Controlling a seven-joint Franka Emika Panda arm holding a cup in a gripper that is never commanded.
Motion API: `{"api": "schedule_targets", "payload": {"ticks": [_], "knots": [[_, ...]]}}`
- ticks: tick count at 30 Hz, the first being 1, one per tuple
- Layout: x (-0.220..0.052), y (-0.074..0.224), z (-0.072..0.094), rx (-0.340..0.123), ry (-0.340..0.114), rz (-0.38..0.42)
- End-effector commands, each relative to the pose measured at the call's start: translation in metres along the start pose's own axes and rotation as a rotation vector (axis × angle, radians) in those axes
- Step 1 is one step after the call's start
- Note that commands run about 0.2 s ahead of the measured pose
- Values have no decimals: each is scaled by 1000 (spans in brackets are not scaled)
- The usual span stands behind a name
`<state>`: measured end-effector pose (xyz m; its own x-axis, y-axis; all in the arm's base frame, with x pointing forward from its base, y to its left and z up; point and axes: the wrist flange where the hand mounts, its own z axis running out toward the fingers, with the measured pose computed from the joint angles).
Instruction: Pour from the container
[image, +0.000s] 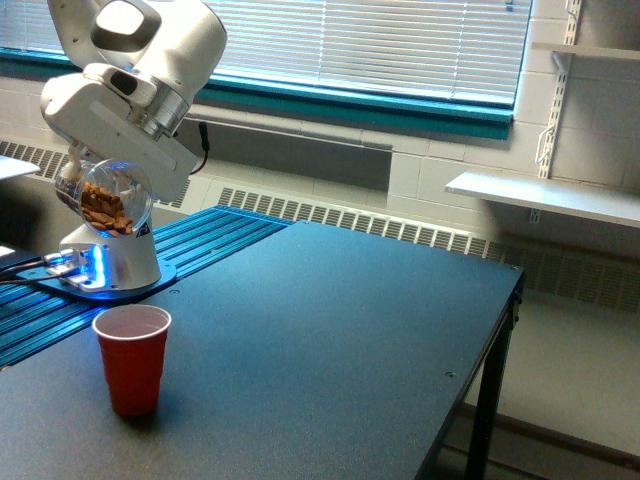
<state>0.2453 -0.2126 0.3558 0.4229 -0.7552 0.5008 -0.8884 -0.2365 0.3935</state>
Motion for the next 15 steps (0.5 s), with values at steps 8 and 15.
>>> {"api": "schedule_targets", "payload": {"ticks": [8,15], "knots": [[-4,-1,2,-51,12,-11],[-4,-3,1,-53,9,-21]]}}
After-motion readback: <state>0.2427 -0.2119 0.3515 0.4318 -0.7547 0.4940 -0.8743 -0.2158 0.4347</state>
